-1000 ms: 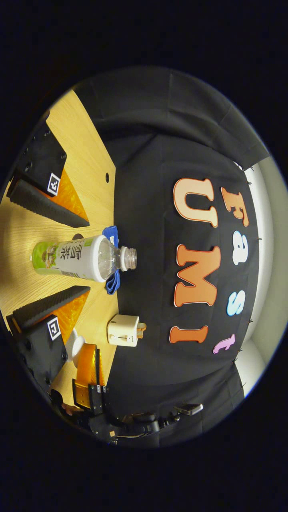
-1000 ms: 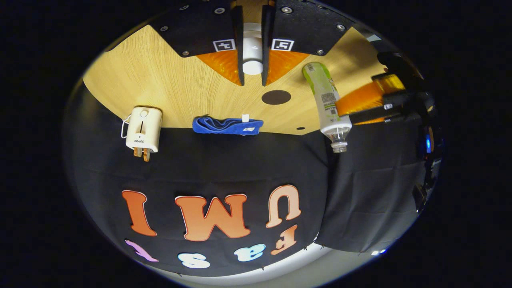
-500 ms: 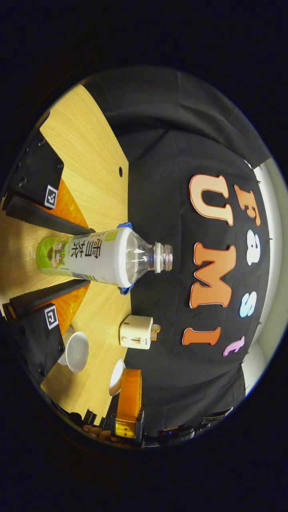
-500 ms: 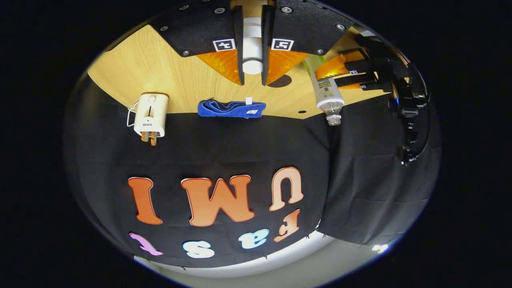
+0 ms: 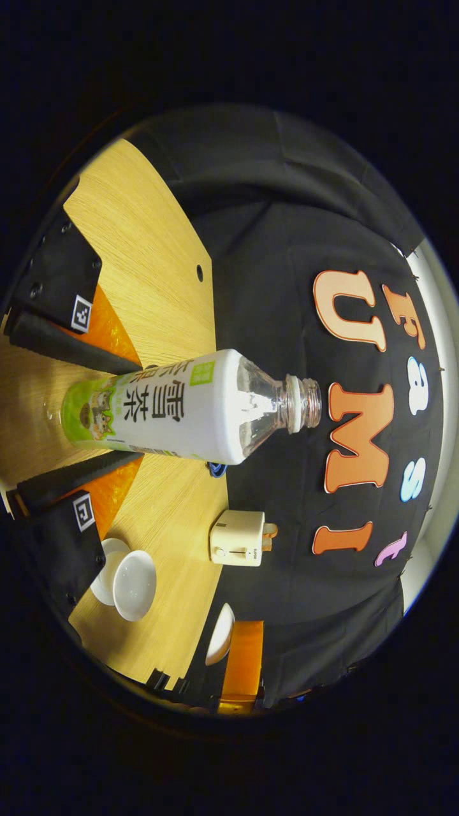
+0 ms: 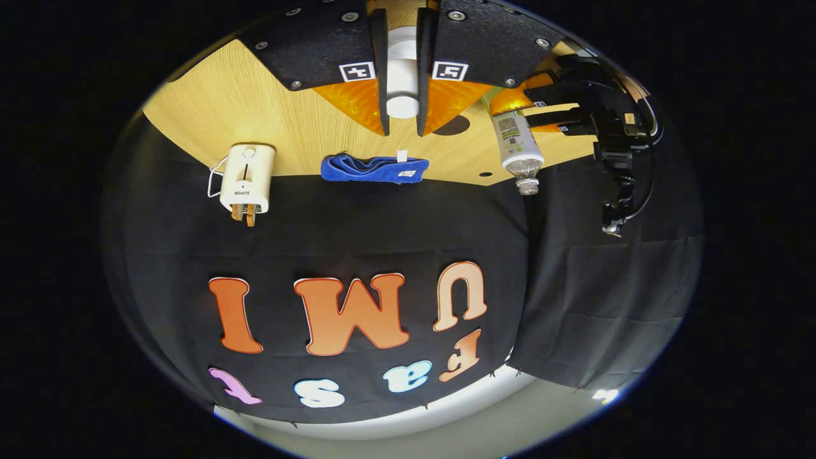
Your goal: Open the teacup lid with one hand, grasp the water bottle and pour water into the teacup with the other hand; after pouring, place the water bottle on the coaster and then close the teacup lid.
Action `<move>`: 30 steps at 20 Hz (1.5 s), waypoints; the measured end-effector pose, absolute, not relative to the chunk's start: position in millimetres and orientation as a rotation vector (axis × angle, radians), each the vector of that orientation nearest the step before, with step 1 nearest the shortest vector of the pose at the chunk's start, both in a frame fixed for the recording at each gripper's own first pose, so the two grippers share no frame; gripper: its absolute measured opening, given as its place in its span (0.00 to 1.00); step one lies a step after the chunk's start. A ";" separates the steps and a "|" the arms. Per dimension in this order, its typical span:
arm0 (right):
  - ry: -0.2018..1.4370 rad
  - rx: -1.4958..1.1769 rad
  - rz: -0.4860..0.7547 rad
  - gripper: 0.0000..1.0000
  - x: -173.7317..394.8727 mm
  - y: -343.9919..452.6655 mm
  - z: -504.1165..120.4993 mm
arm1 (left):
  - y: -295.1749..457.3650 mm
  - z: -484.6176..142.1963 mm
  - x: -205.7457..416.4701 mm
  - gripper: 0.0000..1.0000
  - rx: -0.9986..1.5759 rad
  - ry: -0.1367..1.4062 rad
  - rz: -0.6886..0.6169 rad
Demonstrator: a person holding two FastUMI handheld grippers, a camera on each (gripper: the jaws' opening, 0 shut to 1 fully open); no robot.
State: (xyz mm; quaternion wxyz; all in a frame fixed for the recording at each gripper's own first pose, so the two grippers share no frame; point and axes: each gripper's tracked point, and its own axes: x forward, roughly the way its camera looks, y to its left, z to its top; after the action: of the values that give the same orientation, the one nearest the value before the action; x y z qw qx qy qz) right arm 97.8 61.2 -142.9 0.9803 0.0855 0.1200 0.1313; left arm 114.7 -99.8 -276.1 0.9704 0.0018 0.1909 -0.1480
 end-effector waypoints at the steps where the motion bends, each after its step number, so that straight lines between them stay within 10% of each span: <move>1: 0.242 0.173 0.260 0.18 97.5 59.7 -144.1 | -97.2 -275.3 117.2 0.74 0.000 0.388 -0.287; 30: 0.182 0.181 0.109 0.18 88.0 -23.0 -128.4 | -122.9 -256.9 108.3 0.65 1.075 0.204 -0.416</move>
State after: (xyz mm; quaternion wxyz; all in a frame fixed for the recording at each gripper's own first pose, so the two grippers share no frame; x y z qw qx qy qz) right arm 88.0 -23.0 -128.4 0.9903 0.0904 0.0905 0.0545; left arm 108.3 -122.9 -256.9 0.8334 0.5075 0.0964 -0.1963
